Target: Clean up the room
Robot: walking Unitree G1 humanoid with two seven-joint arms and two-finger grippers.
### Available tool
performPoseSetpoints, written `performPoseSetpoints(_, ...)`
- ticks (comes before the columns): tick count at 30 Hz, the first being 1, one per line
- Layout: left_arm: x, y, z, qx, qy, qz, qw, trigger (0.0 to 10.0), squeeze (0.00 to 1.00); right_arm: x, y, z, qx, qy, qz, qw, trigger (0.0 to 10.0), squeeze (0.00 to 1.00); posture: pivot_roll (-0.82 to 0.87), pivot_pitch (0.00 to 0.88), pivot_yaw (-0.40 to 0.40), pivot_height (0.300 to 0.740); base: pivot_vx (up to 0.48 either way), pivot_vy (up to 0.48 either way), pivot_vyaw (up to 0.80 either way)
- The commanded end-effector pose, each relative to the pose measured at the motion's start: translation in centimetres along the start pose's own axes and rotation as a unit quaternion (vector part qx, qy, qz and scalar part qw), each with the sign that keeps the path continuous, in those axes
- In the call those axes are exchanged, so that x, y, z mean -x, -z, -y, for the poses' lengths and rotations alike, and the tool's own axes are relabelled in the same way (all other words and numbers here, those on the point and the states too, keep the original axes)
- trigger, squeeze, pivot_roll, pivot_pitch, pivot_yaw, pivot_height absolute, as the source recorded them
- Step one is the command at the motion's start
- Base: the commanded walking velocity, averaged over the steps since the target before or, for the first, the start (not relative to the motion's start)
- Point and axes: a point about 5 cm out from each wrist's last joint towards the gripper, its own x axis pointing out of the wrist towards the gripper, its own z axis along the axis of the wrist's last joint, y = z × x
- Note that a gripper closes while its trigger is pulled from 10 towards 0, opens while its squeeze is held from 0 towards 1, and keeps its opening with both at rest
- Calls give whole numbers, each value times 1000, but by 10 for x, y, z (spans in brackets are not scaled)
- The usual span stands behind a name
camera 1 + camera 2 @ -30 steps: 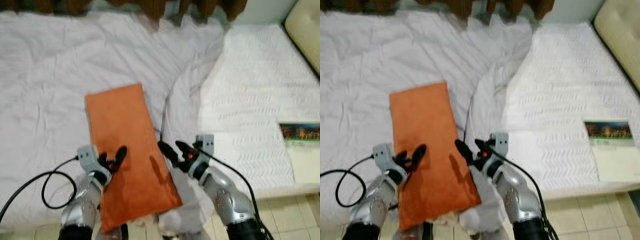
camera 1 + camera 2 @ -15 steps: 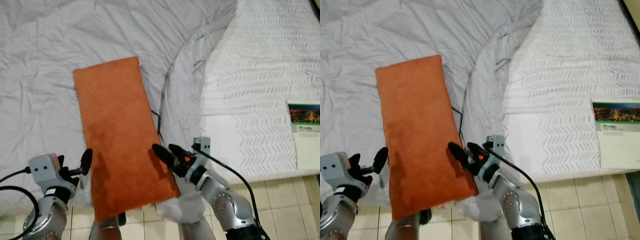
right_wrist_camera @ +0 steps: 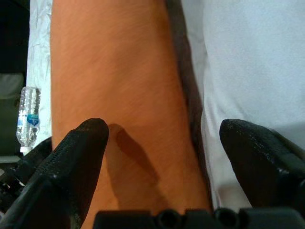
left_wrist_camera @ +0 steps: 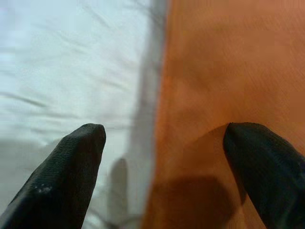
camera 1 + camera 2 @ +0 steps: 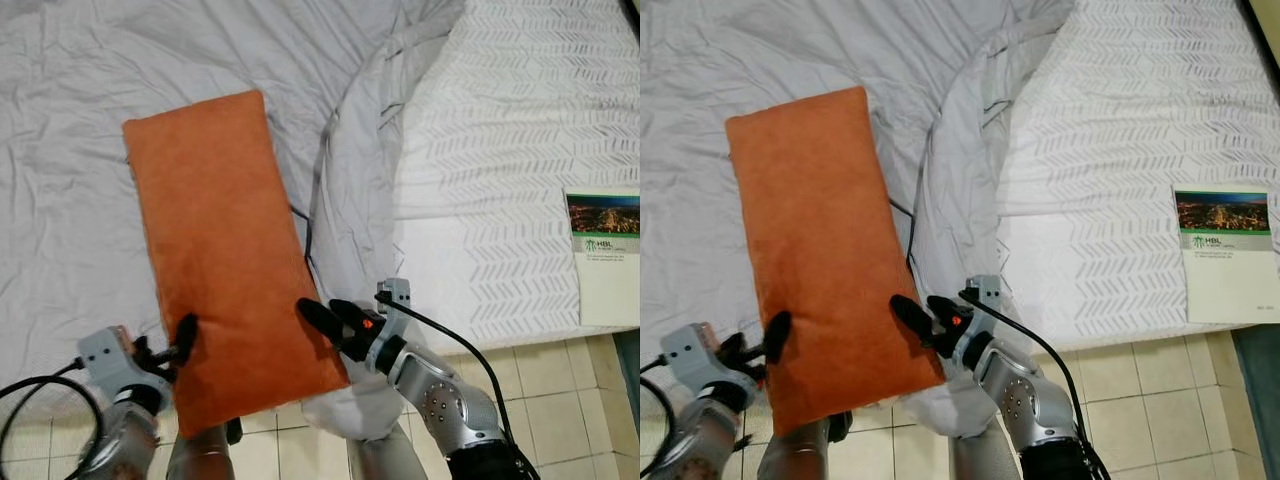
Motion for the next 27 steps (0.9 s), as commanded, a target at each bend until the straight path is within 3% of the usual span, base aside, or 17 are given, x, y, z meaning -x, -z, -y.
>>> performPoseSetpoints(1, 2, 26, -14, 33, -30, -40, 998, 10000, 0, 5, 11, 7, -21, 7, -16, 1000, 10000, 0, -167, 658, -195, 740, 0, 0, 0)
performPoseSetpoints(5, -14, 49, 12, 78, 31, -82, 993, 10000, 0, 3, 15, 7, -20, 4, -21, 1000, 10000, 0, -168, 650, -190, 740, 0, 0, 0)
performPoseSetpoints(10, -23, 55, 20, 94, 40, -98, 990, 10000, 0, 0, 16, 4, -23, -3, -20, 1000, 10000, 0, -162, 643, -178, 740, 0, 0, 0)
performPoseSetpoints(17, -29, 56, 26, 93, 57, -94, 990, 10000, 0, 13, -14, 16, 12, 17, 22, 1000, 10000, 0, -163, 652, -176, 740, 0, 0, 0)
performPoseSetpoints(20, -29, 58, 30, 106, 71, -98, 987, 10000, 0, 15, -9, 14, 29, 1, -4, 1000, 10000, 0, -166, 656, -178, 740, 0, 0, 0)
performPoseSetpoints(27, -35, 62, 60, 157, 136, -113, 972, 10000, 0, 12, 19, 4, 33, -35, -63, 997, 10000, 0, -148, 655, -171, 740, 0, 0, 0)
